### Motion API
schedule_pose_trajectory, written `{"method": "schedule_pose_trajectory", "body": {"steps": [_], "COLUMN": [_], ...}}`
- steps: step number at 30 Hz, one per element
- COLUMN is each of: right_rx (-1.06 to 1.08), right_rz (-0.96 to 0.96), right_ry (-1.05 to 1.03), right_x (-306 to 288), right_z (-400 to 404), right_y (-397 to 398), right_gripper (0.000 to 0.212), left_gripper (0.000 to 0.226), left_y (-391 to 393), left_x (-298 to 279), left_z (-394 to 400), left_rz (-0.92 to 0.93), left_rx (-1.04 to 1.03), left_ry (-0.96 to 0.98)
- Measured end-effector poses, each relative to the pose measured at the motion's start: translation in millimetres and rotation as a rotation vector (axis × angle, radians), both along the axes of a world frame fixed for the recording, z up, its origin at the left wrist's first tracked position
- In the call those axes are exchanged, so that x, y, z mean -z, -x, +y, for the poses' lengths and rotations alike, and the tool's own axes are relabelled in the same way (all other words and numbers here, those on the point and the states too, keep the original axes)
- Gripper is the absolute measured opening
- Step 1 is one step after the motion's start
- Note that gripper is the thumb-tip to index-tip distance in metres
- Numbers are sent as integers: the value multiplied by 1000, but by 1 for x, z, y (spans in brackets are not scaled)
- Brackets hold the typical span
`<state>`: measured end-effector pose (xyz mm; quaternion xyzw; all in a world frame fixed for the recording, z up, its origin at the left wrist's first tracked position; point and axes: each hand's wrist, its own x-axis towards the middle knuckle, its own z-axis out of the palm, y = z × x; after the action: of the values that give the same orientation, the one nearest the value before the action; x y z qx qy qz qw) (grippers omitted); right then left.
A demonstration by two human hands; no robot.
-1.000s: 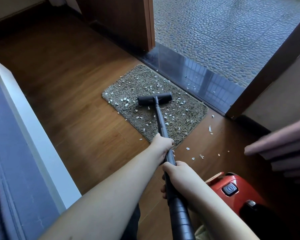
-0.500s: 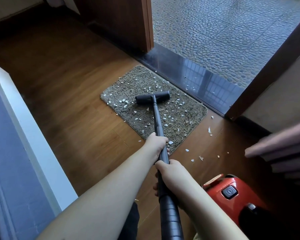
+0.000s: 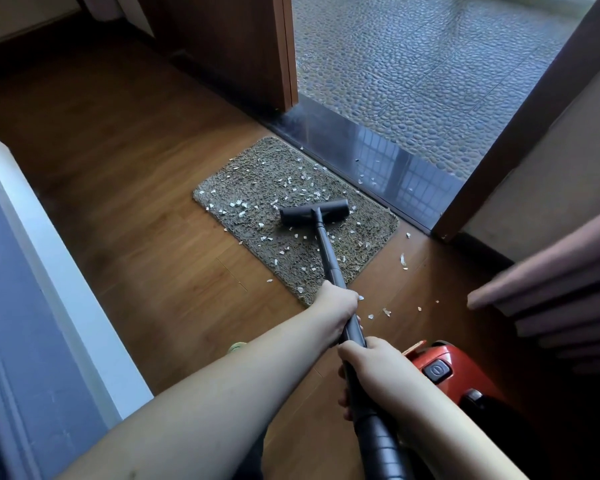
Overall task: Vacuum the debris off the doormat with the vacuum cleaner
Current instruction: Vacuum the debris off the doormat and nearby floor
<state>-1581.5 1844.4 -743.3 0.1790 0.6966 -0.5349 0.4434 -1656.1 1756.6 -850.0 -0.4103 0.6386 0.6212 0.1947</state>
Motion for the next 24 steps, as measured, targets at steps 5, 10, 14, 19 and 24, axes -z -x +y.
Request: {"method": "schedule_pose_trajectory", "body": {"steps": [5, 10, 14, 19, 24], "right_rx": [15, 11, -7, 66, 122], "right_rz": [7, 14, 28, 12, -1], "right_ry": [32, 33, 11, 54, 89], "right_x": [8, 21, 30, 33, 31], "right_z": [-7, -27, -40, -51, -53], "right_y": [10, 23, 31, 50, 61], "right_gripper": [9, 8, 12, 13, 12], "left_gripper": [21, 28, 27, 24, 42], "left_y": [11, 24, 32, 56, 75], "left_x": [3, 8, 14, 15, 26], "left_z": [-7, -27, -39, -50, -50], "left_rz": [12, 27, 30, -2, -37], "left_rx": [-4, 23, 37, 59, 99], "left_ry": [3, 37, 72, 117, 172]}}
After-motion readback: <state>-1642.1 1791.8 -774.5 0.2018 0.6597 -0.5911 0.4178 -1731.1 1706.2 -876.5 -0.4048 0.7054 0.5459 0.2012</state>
